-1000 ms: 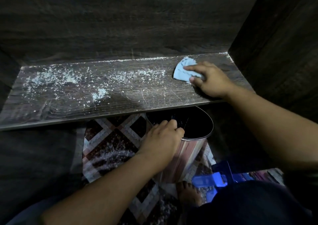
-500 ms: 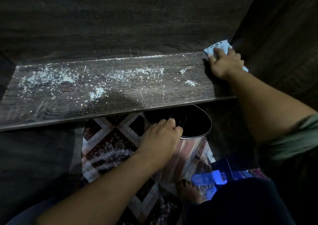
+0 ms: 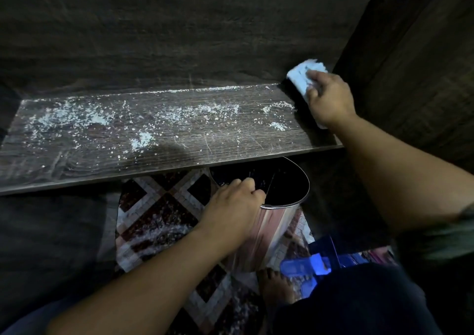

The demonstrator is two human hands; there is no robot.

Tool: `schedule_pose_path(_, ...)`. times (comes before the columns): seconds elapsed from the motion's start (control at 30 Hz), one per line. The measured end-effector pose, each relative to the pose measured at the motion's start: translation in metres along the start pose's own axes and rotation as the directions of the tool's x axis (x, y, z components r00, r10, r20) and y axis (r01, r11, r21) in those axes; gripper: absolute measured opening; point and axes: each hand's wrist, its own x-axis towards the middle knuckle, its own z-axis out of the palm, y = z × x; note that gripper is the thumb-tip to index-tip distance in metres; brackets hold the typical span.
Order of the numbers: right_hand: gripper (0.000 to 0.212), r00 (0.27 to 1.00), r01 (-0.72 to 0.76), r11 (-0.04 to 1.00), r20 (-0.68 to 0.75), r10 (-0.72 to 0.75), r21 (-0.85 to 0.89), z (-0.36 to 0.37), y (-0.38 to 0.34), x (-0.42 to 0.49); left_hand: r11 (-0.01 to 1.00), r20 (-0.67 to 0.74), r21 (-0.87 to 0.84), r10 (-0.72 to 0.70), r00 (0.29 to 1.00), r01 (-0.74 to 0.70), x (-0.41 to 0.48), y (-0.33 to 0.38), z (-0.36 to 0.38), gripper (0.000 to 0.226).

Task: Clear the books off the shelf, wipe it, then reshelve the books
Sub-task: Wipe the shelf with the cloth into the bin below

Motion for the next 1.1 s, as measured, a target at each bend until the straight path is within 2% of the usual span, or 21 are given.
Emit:
schedule_pose_path(0.07,0.047,0.982,-0.048,0.985,0.171,0.077,-0.167,0.007,0.01,0.002,1.0,0.004,0.004,0.0,1.0,0.0,-0.001,-0.002,0.0,0.023)
schedule_pose_path(0.1,0.048,0.976,-0.042,0.98,0.2,0.081,-0.193,0.012,0.012,0.0,1.0,0.008,0.01,0.002,1.0,-0.002,-0.001,-0.002,0.0,0.023)
schedule_pose_path(0.23,0.047,0.985,0.058,0.974,0.174,-0.02,-0.219,0.02,0.006,-0.008,1.0,0.008,0.028,0.002,1.0,-0.003,-0.005,-0.004,-0.001,0.026)
schedule_pose_path(0.43,0.044,0.965,0.17,0.969,0.228,-0.127,-0.18,0.019,-0.014,-0.041,0.998,0.019,0.055,0.021,1.0,-0.022,-0.013,-0.004,-0.003,0.032)
schedule_pose_path(0.7,0.047,0.948,0.181,0.973,0.289,-0.134,-0.143,0.014,-0.034,-0.086,0.997,0.028,0.061,0.044,0.999,-0.046,-0.021,-0.009,-0.004,0.029)
schedule_pose_path(1.1,0.043,0.947,0.246,0.965,0.234,-0.219,-0.094,0.014,-0.046,-0.119,0.999,-0.028,0.013,0.05,0.998,-0.05,-0.023,-0.011,-0.005,0.022)
